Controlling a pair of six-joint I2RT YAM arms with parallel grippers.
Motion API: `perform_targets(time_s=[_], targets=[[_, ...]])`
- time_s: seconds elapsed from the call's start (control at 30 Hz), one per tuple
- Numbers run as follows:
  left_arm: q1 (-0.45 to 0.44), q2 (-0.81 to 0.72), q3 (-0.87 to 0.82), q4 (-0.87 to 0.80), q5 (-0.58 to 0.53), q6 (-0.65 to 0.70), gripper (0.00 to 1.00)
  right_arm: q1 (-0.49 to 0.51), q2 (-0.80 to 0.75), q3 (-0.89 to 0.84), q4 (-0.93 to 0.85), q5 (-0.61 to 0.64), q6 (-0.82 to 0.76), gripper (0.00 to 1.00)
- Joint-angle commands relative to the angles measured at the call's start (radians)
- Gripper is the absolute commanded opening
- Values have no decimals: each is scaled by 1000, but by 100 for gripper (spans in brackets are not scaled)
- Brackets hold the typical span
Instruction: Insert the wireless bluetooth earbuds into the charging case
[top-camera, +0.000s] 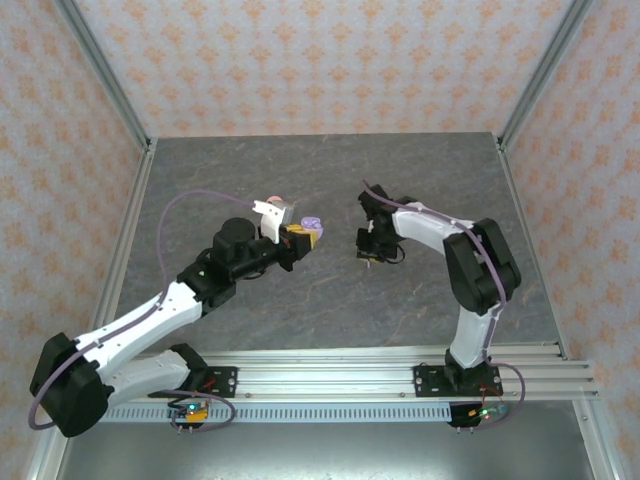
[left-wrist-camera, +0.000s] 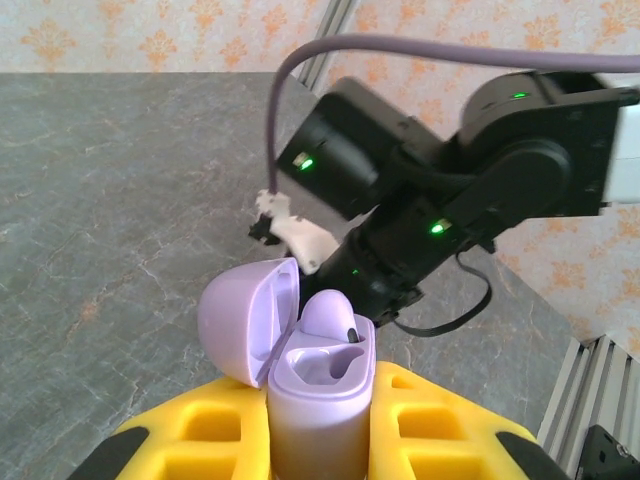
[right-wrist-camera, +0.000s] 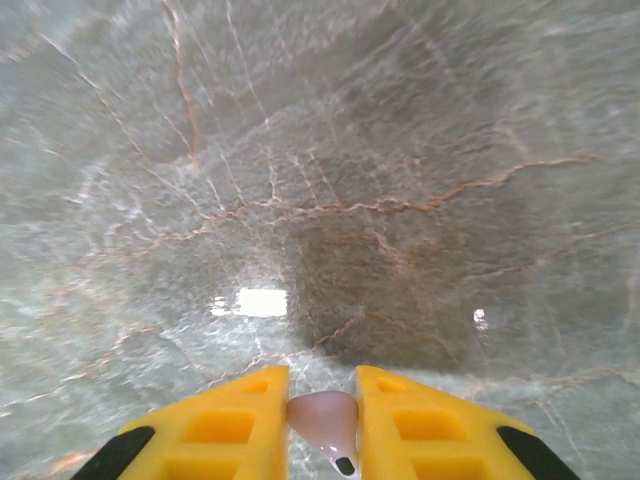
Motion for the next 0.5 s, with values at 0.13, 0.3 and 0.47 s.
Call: perform_targets(time_s=[0.13, 0.3, 0.47], targets=[[-4, 77, -59, 219, -35, -12, 18, -34, -166, -51, 158, -183, 63, 22], [-5, 140, -85, 330, -31, -10, 18, -34, -266, -65, 219, -243, 91, 22], [-6, 202, -104, 437, -5, -7, 17, -33, -344, -69, 287, -319, 131, 22]])
